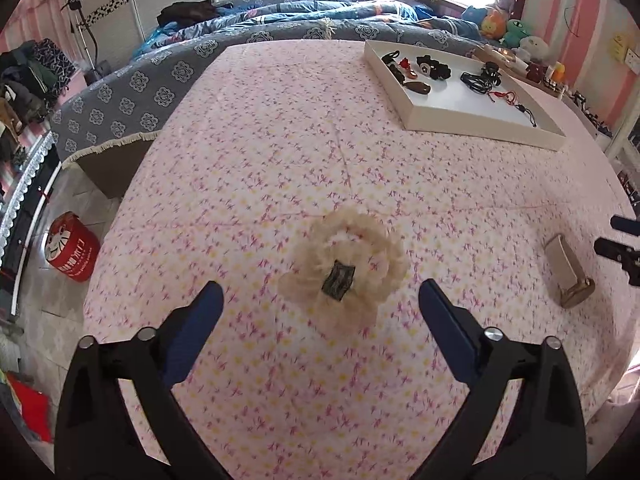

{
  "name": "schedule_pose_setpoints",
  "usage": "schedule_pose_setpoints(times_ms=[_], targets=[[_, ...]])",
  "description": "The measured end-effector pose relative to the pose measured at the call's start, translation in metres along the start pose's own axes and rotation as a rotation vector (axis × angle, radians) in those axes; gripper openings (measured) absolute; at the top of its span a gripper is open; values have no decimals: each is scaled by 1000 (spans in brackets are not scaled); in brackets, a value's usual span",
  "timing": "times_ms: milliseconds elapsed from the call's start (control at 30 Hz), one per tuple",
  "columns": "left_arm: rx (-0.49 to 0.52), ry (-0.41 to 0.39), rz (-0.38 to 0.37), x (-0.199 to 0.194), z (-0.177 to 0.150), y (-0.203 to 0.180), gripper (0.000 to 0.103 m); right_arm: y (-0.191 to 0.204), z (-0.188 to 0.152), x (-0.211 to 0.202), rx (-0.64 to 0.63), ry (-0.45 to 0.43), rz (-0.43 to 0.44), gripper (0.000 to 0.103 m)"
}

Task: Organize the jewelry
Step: 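Move the left gripper to the cream scrunchie while the right approaches the white-strap watch, then grasp the cream scrunchie with the left gripper while the right grasps the white watch strap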

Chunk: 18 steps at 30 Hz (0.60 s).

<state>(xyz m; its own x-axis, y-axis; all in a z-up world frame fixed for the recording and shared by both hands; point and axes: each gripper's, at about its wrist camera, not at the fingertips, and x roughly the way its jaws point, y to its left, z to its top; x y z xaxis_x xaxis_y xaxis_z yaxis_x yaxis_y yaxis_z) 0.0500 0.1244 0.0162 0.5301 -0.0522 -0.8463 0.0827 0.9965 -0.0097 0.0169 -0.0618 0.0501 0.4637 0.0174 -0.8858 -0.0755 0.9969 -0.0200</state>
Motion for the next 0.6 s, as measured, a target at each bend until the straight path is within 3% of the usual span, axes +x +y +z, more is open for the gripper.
schedule_pose_setpoints(times_ms=[133, 267, 467, 600], targets=[[-15, 19, -36, 8, 7, 5, 81, 3, 0, 4, -5, 16, 23, 90], [-12, 40, -31, 15, 13, 10, 74, 10, 2, 13, -32, 58, 44, 75], [32, 76, -24, 31, 20, 12, 72, 22, 6, 24, -73, 112, 58, 67], [33, 134, -59, 50, 25, 15, 59, 30, 9, 33, -102, 161, 53, 56]])
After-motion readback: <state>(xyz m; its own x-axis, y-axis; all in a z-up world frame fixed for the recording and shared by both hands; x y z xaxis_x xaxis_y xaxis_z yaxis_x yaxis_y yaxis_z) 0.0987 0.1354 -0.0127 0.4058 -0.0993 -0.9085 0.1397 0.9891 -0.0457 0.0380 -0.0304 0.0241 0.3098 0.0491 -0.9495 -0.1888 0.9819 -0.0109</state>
